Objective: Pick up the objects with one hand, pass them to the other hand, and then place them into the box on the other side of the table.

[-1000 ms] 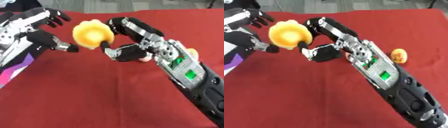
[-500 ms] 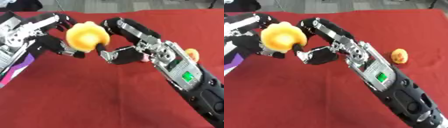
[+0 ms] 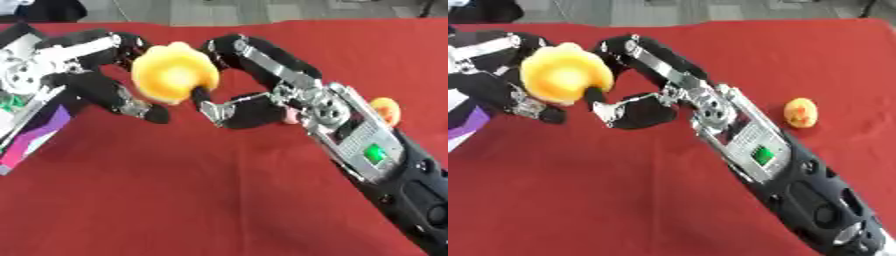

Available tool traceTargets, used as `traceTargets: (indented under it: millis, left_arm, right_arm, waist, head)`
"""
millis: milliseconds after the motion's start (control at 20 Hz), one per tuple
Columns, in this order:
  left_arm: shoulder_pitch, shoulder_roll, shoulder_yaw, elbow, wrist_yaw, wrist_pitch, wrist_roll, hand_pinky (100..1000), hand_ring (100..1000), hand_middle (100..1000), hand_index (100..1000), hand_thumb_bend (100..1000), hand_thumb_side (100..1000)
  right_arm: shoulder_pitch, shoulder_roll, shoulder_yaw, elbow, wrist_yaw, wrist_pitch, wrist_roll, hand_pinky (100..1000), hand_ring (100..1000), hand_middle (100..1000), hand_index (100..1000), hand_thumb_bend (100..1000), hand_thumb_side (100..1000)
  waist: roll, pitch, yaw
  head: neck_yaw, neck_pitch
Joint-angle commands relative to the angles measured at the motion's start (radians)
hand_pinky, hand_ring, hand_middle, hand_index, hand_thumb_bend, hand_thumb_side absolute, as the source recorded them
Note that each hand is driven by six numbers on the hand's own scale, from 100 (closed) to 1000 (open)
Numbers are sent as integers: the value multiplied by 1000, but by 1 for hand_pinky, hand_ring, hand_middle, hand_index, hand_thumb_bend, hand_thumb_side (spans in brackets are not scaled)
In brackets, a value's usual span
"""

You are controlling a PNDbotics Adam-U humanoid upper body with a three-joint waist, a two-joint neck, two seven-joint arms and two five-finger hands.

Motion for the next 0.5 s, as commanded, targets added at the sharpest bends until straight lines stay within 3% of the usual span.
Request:
traceTargets:
  millis: [50,500]
  left_arm:
    - [-6,34,23,-33,30,17,-10,862,844,821,827,895,414]
    - [4,34,28,-52,81,50,6,858,842,817,824,931,413]
  right_arm:
    - [-9,3,-10,-12,38,3,-28,779,557,490,554,100,100]
    - [-5,13,-1,-8,105,-1,-71,766,550,485,547,103,100]
  waist:
    - [9,1,1]
    - [5,6,2]
  head:
    - [-10,6]
    - [-21,6]
